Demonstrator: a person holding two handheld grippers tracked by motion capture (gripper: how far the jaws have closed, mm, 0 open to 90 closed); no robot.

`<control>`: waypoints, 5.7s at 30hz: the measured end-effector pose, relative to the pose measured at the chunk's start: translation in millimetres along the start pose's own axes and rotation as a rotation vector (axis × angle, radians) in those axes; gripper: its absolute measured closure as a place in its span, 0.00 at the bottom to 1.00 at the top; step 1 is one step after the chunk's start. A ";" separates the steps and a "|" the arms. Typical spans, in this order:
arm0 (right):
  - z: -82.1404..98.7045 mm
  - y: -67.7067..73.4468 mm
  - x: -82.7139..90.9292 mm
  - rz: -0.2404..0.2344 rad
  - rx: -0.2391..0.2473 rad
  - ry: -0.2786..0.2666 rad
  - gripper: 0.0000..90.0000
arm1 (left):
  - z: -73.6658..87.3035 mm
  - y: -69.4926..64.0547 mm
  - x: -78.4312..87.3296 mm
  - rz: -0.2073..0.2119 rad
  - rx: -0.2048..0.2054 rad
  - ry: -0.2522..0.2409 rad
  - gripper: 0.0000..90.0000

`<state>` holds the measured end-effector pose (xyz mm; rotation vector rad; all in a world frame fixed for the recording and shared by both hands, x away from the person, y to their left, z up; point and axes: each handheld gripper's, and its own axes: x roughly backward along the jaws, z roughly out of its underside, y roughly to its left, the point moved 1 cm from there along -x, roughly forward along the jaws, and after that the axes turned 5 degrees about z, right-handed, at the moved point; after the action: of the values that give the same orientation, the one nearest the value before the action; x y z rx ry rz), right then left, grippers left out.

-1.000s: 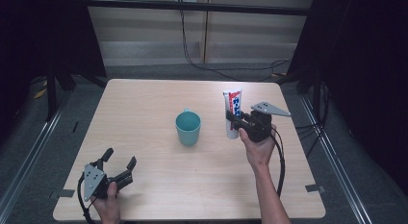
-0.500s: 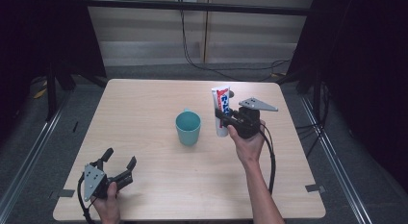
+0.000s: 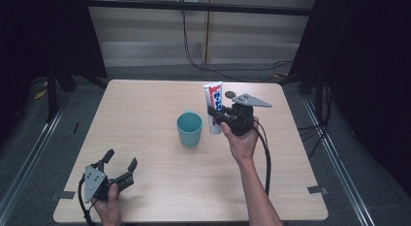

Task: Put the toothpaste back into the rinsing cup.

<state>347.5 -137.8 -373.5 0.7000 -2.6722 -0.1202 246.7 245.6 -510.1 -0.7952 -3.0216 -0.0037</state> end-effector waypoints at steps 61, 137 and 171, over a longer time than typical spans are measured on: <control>-2.5 32.3 -92.1 -0.023 0.133 0.153 0.75 | 0.1 -0.1 -0.4 -0.002 0.002 -0.005 0.18; 21.9 7.4 -71.8 -0.016 0.021 0.141 0.15 | 0.1 -0.3 -0.5 0.004 0.005 -0.004 0.18; 57.4 -28.7 -0.3 0.186 0.006 -0.027 0.15 | -0.1 -0.1 -0.1 -0.002 0.003 0.002 0.18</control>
<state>339.2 -163.4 -431.8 0.4512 -2.7481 -0.0729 246.7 245.5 -510.0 -0.7922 -3.0200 -0.0003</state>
